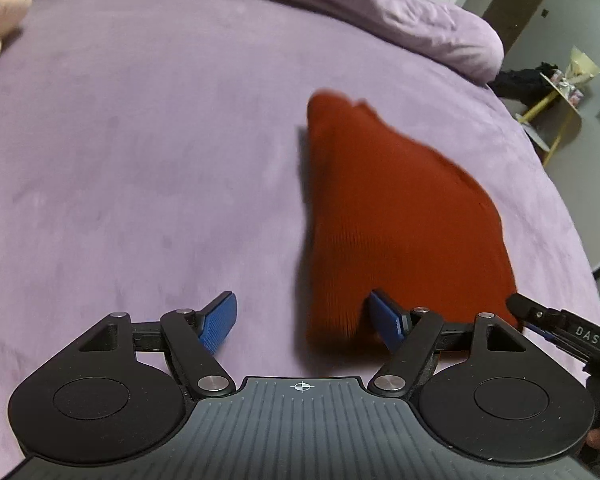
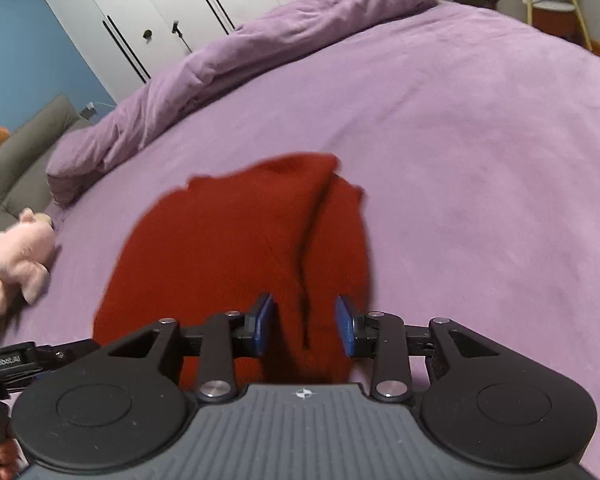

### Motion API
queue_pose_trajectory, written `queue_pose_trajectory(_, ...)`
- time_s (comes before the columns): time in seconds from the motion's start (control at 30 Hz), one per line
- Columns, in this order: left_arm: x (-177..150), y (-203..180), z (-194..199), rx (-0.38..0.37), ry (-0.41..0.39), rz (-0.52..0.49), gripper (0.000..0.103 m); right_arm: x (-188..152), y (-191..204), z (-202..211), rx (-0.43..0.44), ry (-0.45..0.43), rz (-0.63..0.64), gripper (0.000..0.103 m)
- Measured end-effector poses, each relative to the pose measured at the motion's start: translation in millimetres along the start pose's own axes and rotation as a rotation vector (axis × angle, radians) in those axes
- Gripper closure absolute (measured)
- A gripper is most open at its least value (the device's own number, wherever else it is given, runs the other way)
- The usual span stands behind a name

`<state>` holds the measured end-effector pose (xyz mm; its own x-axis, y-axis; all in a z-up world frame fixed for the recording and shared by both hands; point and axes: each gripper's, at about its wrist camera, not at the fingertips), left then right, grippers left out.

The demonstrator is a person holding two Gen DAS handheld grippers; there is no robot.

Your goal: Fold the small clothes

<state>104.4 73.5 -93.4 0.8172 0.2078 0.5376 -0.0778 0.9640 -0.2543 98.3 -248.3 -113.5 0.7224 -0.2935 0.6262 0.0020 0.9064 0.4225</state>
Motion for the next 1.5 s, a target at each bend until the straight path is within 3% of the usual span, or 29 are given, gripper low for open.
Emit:
queue_pose_trajectory(0.07, -6, -2, 4, 0.007, -0.005, -0.017, 0.025, 2, 1, 8, 0.002, 0.013, -0.02, 0.061)
queue_pose_trajectory(0.27, -21, -29, -3, 0.095, 0.049, -0.201, 0.028, -2, 4, 10, 0.074, 0.096, -0.07, 0.056)
queue_pose_trajectory(0.37, -18, -30, -13, 0.144, 0.048, -0.167, 0.029, -2, -3, 4, 0.106, 0.082, -0.171, 0.057)
queue_pose_trajectory(0.43, -10, -29, -22, 0.151, 0.063, -0.122, 0.034, -2, -8, -1, 0.106, 0.083, -0.231, 0.071)
queue_pose_trajectory(0.5, -9, -25, -22, 0.188, 0.052, -0.091, 0.034, -1, -13, -5, 0.105, 0.096, -0.265, 0.074)
queue_pose_trajectory(0.7, -7, -18, -20, 0.218, 0.069, -0.045, 0.034, 2, 1, -4, 0.06, 0.106, -0.179, 0.082)
queue_pose_trajectory(0.87, -11, -15, -19, 0.256, 0.09, -0.05, 0.034, -2, 5, -13, -0.002, 0.118, -0.089, 0.083)
queue_pose_trajectory(0.97, -16, -10, -13, 0.319, 0.1, -0.054, 0.038, -3, 15, -13, -0.029, 0.129, -0.03, 0.077)
queue_pose_trajectory(1.07, -21, -4, 6, 0.302, 0.081, -0.049, 0.035, -6, 27, -5, -0.068, 0.159, 0.038, 0.071)
queue_pose_trajectory(1.13, -25, -6, 21, 0.287, 0.06, -0.049, 0.031, -15, 35, 2, -0.107, 0.2, 0.082, 0.055)
queue_pose_trajectory(1.2, -30, -11, 36, 0.282, 0.031, -0.063, 0.027, -26, 39, 10, -0.112, 0.231, 0.105, 0.049)
queue_pose_trajectory(1.3, -36, -27, 51, 0.298, 0.013, -0.11, 0.025, -38, 46, 24, -0.138, 0.234, 0.129, 0.024)
queue_pose_trajectory(1.43, -39, -48, 55, 0.328, 0.008, -0.196, 0.023, -35, 62, 40, -0.126, 0.236, 0.164, 0.018)
queue_pose_trajectory(1.5, -39, -52, 57, 0.344, 0.009, -0.212, 0.023, -31, 73, 45, -0.161, 0.232, 0.205, 0.014)
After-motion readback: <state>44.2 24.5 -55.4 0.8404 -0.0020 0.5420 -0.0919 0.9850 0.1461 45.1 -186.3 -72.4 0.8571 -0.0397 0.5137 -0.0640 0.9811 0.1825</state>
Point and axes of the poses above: each gripper's, at about its wrist camera, not at the fingertips, and z roughly against the way its jaws point, y to its left, x to its top, and after that the axes turned 4 degrees about x, right-handed
